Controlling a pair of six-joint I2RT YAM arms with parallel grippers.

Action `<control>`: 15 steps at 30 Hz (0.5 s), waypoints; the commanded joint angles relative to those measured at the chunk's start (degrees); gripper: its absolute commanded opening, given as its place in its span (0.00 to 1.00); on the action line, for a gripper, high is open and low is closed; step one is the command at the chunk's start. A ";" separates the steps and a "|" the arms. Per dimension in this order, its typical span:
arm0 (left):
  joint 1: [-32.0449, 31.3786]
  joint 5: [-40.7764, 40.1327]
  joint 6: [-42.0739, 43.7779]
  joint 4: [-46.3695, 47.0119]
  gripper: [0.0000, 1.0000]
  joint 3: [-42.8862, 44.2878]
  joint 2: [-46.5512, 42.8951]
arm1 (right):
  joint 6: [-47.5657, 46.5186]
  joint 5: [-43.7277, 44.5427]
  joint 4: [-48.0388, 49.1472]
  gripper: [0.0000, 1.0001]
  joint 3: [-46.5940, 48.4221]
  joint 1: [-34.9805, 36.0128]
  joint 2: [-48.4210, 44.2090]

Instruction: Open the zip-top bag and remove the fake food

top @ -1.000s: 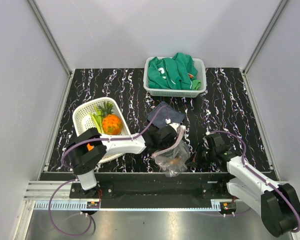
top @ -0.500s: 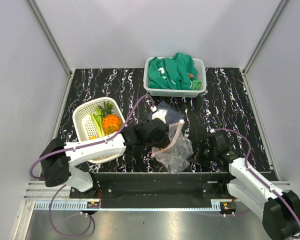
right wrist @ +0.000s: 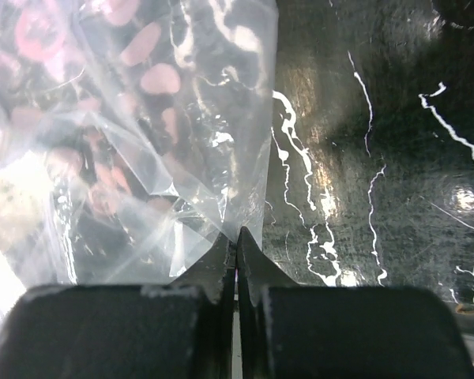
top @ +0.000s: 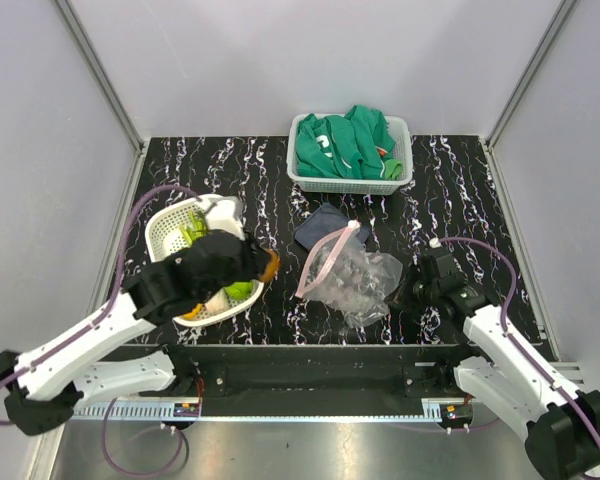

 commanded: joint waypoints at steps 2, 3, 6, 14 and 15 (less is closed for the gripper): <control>11.70 -4.02 -0.89 -10.94 0.00 -5.52 -6.13 | -2.38 1.70 -3.13 0.00 3.74 -0.29 0.04; 14.24 -4.37 -1.15 -11.64 0.00 -6.14 -6.83 | -2.47 1.26 -3.31 0.00 4.18 -0.29 0.04; 18.73 -6.66 -2.65 -13.93 0.00 -8.77 -6.67 | -2.82 0.82 -4.10 0.00 5.40 -0.29 0.04; 26.57 -7.98 -4.05 -14.55 0.45 -11.16 -3.41 | -3.26 2.39 -7.61 0.00 8.48 -0.21 -0.49; 26.57 -7.02 -4.05 -13.85 0.55 -10.81 -3.33 | -3.17 3.01 -8.23 0.00 8.84 -0.29 -0.49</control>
